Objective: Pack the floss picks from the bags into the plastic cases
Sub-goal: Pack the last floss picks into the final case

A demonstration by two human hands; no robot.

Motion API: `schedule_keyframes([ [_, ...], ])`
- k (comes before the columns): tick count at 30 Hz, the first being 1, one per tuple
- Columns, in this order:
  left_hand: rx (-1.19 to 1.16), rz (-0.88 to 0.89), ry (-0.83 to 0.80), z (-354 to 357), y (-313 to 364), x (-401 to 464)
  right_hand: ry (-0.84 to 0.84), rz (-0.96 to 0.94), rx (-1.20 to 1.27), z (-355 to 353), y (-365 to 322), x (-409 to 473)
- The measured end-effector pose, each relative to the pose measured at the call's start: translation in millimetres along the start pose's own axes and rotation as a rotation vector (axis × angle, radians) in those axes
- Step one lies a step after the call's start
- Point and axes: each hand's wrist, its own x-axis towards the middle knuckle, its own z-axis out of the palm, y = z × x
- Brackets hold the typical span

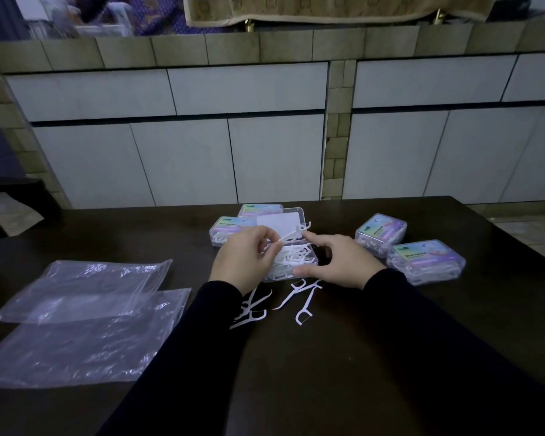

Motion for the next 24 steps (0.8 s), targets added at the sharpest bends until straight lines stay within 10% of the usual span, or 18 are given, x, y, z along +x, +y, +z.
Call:
schedule_keyframes([
  [24, 0.021, -0.086, -0.062, -11, -7, 1, -0.037, 0.063, 0.044, 15, 7, 12],
])
